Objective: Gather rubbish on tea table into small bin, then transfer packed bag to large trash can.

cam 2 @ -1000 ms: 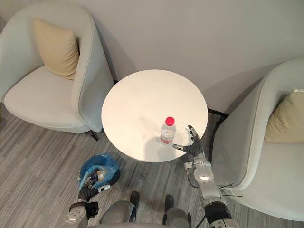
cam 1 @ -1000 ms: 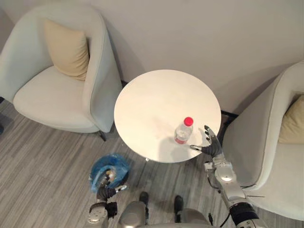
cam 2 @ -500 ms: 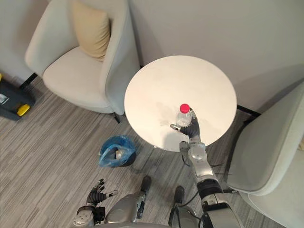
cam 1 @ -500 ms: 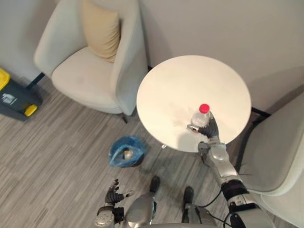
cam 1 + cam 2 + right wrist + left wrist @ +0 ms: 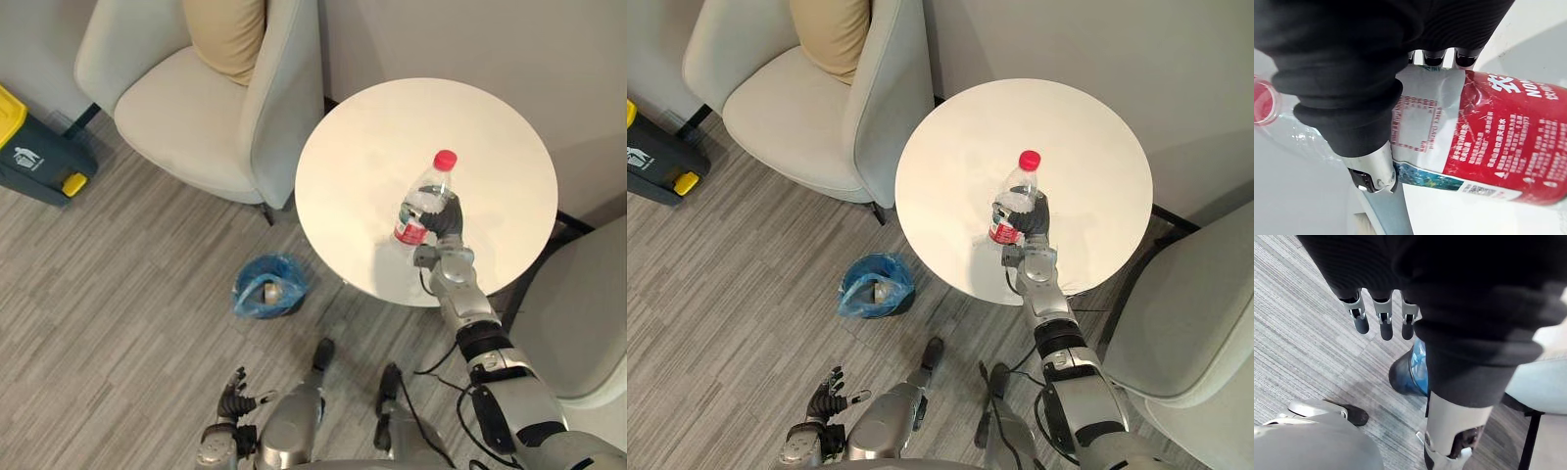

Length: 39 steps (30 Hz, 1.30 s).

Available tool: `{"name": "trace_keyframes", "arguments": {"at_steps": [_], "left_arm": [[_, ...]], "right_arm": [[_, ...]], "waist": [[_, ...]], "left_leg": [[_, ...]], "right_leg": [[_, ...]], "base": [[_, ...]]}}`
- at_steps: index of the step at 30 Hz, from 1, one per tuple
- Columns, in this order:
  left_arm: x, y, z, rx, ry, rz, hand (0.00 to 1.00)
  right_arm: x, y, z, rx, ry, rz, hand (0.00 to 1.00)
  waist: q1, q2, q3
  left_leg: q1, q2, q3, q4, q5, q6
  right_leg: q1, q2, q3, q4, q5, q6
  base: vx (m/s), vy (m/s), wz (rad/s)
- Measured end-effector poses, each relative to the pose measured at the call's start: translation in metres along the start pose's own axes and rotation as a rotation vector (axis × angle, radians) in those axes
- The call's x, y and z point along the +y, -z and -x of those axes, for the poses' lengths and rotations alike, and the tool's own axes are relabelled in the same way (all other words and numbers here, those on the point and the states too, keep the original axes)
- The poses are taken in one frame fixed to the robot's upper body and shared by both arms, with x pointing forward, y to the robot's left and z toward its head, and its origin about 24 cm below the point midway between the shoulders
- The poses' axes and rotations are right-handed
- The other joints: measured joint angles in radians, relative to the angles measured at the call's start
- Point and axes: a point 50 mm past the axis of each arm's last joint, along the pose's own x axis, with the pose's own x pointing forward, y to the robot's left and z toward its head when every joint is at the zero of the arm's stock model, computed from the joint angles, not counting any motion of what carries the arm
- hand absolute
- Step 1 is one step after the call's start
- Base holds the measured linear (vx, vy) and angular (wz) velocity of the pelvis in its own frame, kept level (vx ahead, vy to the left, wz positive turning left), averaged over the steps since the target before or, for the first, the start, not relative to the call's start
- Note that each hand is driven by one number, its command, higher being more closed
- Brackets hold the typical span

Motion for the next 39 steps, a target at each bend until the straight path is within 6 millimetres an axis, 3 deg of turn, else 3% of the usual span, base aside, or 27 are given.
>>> {"name": "trace_keyframes", "arguments": {"at_steps": [7, 9, 11, 13, 14, 15, 17, 18, 20, 23, 25, 26, 27, 28, 29, 32, 33, 35, 36, 39], "left_arm": [[0.001, -0.001, 0.0, -0.003, -0.003, 0.0, 0.0], [0.002, -0.001, 0.0, -0.005, -0.004, -0.001, 0.0], [-0.001, -0.002, -0.001, -0.008, 0.006, -0.006, 0.0], [-0.006, -0.006, -0.004, -0.012, 0.023, -0.008, 0.0], [-0.011, -0.009, -0.006, -0.019, 0.03, 0.001, 0.0], [-0.015, -0.009, -0.006, -0.02, 0.039, 0.01, 0.0], [-0.022, -0.01, -0.006, -0.022, 0.056, 0.013, 0.0], [-0.023, -0.01, -0.006, -0.026, 0.06, 0.007, 0.0], [-0.024, -0.01, -0.005, -0.025, 0.066, 0.001, 0.0], [-0.022, -0.008, -0.004, -0.02, 0.065, -0.009, 0.0], [-0.02, -0.001, -0.002, -0.001, 0.062, -0.01, 0.0], [-0.018, 0.0, -0.001, 0.004, 0.058, -0.015, 0.0], [-0.016, 0.001, -0.001, 0.011, 0.054, -0.023, 0.0], [-0.011, 0.003, -0.001, 0.018, 0.047, -0.036, 0.0], [-0.009, 0.003, -0.001, 0.018, 0.043, -0.042, 0.0], [-0.002, 0.002, -0.002, 0.013, 0.033, -0.063, 0.0], [0.0, 0.001, -0.002, 0.01, 0.035, -0.083, 0.0], [0.001, -0.001, -0.004, -0.007, 0.048, -0.119, 0.0], [-0.002, -0.002, -0.004, -0.013, 0.049, -0.115, 0.0], [0.001, -0.003, -0.005, -0.014, 0.027, -0.104, 0.0]], "right_arm": [[0.011, -0.007, 0.061, -0.13, -0.139, -0.107, 1.0], [0.014, -0.002, 0.083, -0.128, -0.179, -0.126, 1.0], [0.017, 0.001, 0.092, -0.122, -0.204, -0.132, 1.0], [0.019, 0.002, 0.094, -0.119, -0.215, -0.125, 1.0], [0.02, 0.001, 0.093, -0.129, -0.221, -0.106, 1.0], [0.022, 0.0, 0.093, -0.142, -0.231, -0.085, 1.0], [0.024, -0.001, 0.094, -0.153, -0.24, -0.049, 1.0], [0.026, -0.001, 0.094, -0.162, -0.244, -0.027, 1.0], [0.03, -0.002, 0.094, -0.169, -0.261, -0.021, 1.0], [0.035, -0.003, 0.096, -0.165, -0.263, -0.046, 1.0], [0.036, 0.0, 0.099, -0.149, -0.268, -0.046, 1.0], [0.035, 0.002, 0.1, -0.141, -0.269, -0.039, 1.0], [0.035, 0.004, 0.101, -0.134, -0.279, -0.033, 1.0], [0.035, 0.006, 0.102, -0.125, -0.286, -0.026, 1.0], [0.036, 0.006, 0.103, -0.122, -0.289, -0.026, 1.0], [0.038, 0.008, 0.105, -0.117, -0.305, -0.021, 1.0], [0.037, 0.009, 0.106, -0.113, -0.315, -0.01, 1.0], [0.038, 0.011, 0.108, -0.111, -0.347, 0.007, 1.0], [0.035, 0.013, 0.107, -0.111, -0.373, 0.042, 1.0], [0.043, 0.015, 0.1, -0.112, -0.447, 0.098, 1.0]], "waist": [[-0.03, -0.016, 0.001], [-0.046, -0.033, -0.008], [-0.058, -0.042, -0.013], [-0.063, -0.044, -0.014], [-0.077, -0.044, -0.015], [-0.079, -0.044, -0.02], [-0.082, -0.041, -0.034], [-0.084, -0.052, -0.048], [-0.107, -0.059, -0.079], [-0.104, -0.075, -0.094], [-0.102, -0.071, -0.093], [-0.104, -0.07, -0.093], [-0.106, -0.068, -0.092], [-0.121, -0.066, -0.09], [-0.129, -0.062, -0.088], [-0.138, -0.056, -0.083], [-0.143, -0.066, -0.088], [-0.157, -0.083, -0.069], [-0.149, -0.053, -0.061], [-0.127, -0.035, -0.025]], "left_leg": [[0.074, -0.002, -0.042, -0.016, -0.009, -0.002], [0.071, -0.005, -0.087, -0.014, -0.011, -0.008], [0.051, -0.011, -0.094, 0.004, -0.009, -0.005], [0.013, 0.008, 0.068, 0.047, -0.053, 0.061], [0.0, 0.055, 0.245, 0.093, -0.079, 0.098], [0.0, 0.106, 0.423, 0.138, -0.089, 0.113], [0.005, 0.143, 0.609, 0.187, -0.116, 0.129], [0.01, 0.14, 0.683, 0.199, -0.154, 0.126], [0.027, 0.138, 0.756, 0.205, -0.15, 0.101], [0.022, 0.098, 0.723, 0.266, -0.19, 0.112], [0.018, 0.097, 0.697, 0.33, -0.256, 0.113], [0.022, 0.096, 0.687, 0.344, -0.278, 0.114], [0.026, 0.094, 0.674, 0.355, -0.295, 0.11], [0.028, 0.094, 0.642, 0.36, -0.308, 0.101], [0.028, 0.093, 0.628, 0.358, -0.308, 0.1], [0.031, 0.064, 0.557, 0.353, -0.3, 0.108], [0.022, 0.037, 0.521, 0.367, -0.299, 0.109], [-0.002, -0.014, 0.462, 0.418, -0.312, 0.104], [-0.046, -0.007, 0.424, 0.457, -0.315, 0.101], [-0.13, 0.016, 0.375, 0.478, -0.304, 0.083]], "right_leg": [[0.069, -0.004, -0.039, 0.033, -0.051, -0.004], [0.074, -0.007, -0.09, 0.064, -0.081, -0.007], [0.073, -0.021, -0.147, 0.098, -0.105, -0.012], [0.081, -0.042, -0.209, 0.123, -0.121, -0.008], [0.096, -0.064, -0.248, 0.133, -0.127, -0.003], [0.107, -0.091, -0.277, 0.161, -0.145, 0.006], [0.12, -0.129, -0.323, 0.209, -0.173, 0.031], [0.139, -0.16, -0.349, 0.209, -0.18, 0.05], [0.164, -0.191, -0.388, 0.197, -0.177, 0.084], [0.206, -0.23, -0.422, 0.183, -0.163, 0.119], [0.2, -0.263, -0.414, 0.292, -0.162, 0.121], [0.166, -0.292, -0.391, 0.396, -0.16, 0.113], [0.105, -0.317, -0.343, 0.519, -0.157, 0.047], [0.013, -0.284, -0.187, 0.631, -0.203, 0.022], [-0.012, -0.261, -0.143, 0.636, -0.221, 0.037], [-0.101, -0.173, -0.005, 0.519, -0.239, 0.053], [-0.105, -0.149, 0.035, 0.438, -0.224, 0.06], [-0.116, -0.173, 0.042, 0.404, -0.173, 0.076], [-0.133, -0.172, 0.022, 0.424, -0.176, 0.072], [-0.172, -0.152, -0.03, 0.416, -0.177, 0.058]], "base": [[-0.01, -0.024, 0.18], [-0.02, -0.049, 0.58], [-0.03, -0.031, 0.82], [-0.04, 0.002, 0.96], [0.02, 0.063, 0.99], [0.04, 0.089, 0.92], [0.09, 0.16, 0.71], [0.11, 0.18, 0.74], [0.18, 0.181, 0.75], [0.17, 0.194, 0.48], [0.09, 0.143, 0.22], [0.06, 0.122, 0.16], [0.08, 0.142, 0.36], [0.09, 0.124, 0.45], [0.12, 0.112, 0.65], [0.12, 0.015, 0.82], [0.1, -0.048, 1.29], [0.13, -0.14, 1.49], [0.13, -0.148, 1.1], [0.05, -0.122, 0.44]]}}
